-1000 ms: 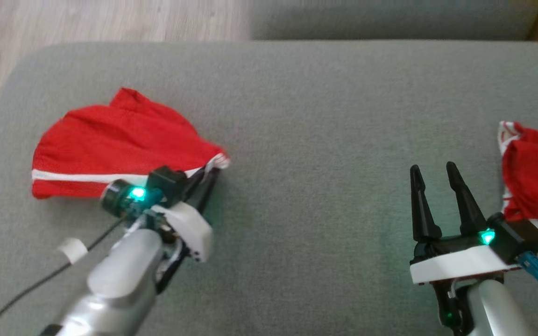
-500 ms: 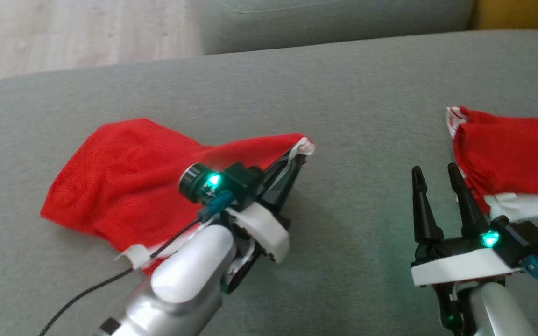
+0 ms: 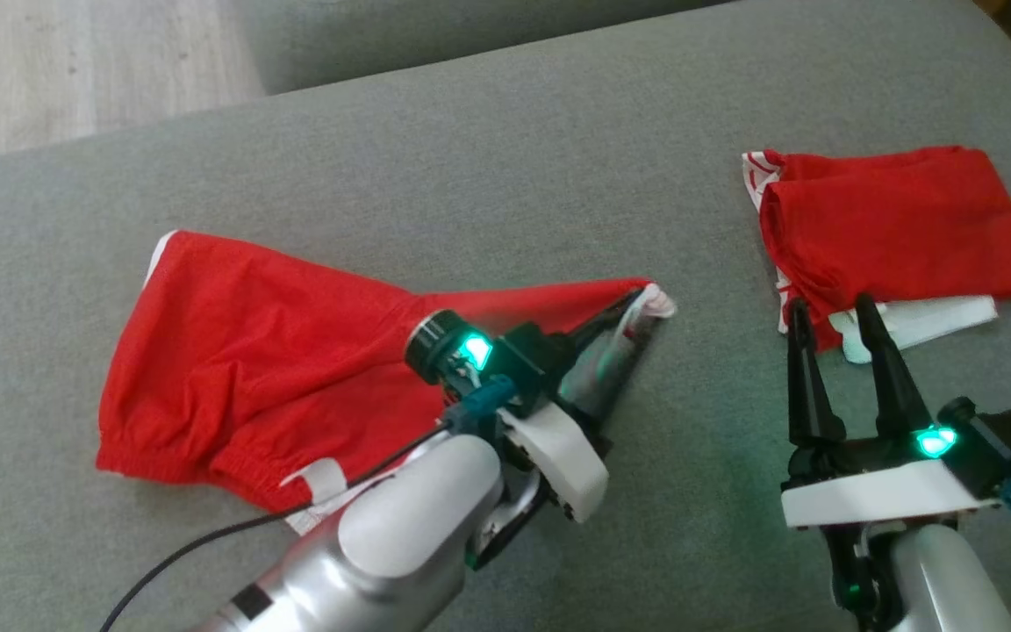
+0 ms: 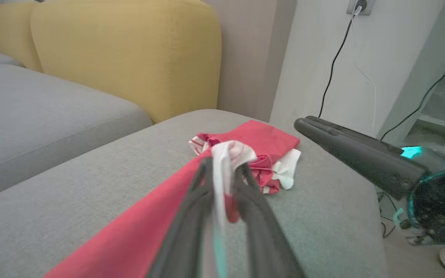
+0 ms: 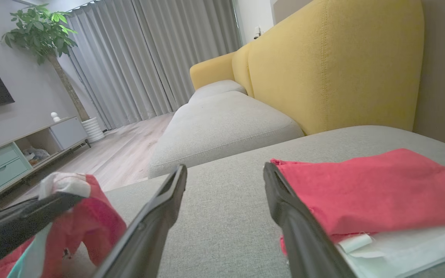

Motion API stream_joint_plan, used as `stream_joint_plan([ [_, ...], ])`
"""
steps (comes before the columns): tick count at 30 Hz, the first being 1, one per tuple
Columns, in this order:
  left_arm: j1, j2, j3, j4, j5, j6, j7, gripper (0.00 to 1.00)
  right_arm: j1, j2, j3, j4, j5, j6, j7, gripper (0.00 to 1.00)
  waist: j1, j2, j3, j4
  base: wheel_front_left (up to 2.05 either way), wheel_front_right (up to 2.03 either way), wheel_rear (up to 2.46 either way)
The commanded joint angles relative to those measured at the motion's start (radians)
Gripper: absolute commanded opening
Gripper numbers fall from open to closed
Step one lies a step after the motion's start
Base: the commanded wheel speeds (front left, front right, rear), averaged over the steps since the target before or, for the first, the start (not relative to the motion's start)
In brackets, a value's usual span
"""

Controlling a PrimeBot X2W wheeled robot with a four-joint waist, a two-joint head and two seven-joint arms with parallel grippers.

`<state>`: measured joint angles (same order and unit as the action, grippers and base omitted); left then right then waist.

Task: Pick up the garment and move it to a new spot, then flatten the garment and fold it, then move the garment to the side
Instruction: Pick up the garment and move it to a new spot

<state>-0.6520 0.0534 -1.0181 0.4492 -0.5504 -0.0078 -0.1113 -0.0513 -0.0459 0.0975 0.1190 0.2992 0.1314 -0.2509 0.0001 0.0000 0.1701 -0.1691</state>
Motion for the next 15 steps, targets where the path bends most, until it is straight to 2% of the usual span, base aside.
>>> stream_joint_plan([
  [1, -0.052, -0.003, 0.005, -0.028, -0.014, 0.007, -0.003, 1.00, -0.036, -0.004, 0.018, -0.041, 0.004, -0.001, -0.011, 1.00, -0.0001, 0.0000, 0.005, 0.002, 0.00, 0.00, 0.00],
  [7, -0.062, -0.003, -0.033, 0.009, -0.044, 0.014, -0.019, 1.00, -0.034, -0.004, 0.005, -0.039, -0.003, -0.001, -0.011, 1.00, -0.0001, 0.0000, -0.006, 0.054, 0.00, 0.00, 0.00],
  [15, -0.048, 0.024, 0.040, 0.014, -0.078, 0.053, -0.099, 1.00, -0.020, -0.004, 0.000, -0.040, -0.017, -0.001, -0.011, 1.00, -0.0001, 0.0000, -0.051, 0.151, 0.00, 0.00, 0.00],
])
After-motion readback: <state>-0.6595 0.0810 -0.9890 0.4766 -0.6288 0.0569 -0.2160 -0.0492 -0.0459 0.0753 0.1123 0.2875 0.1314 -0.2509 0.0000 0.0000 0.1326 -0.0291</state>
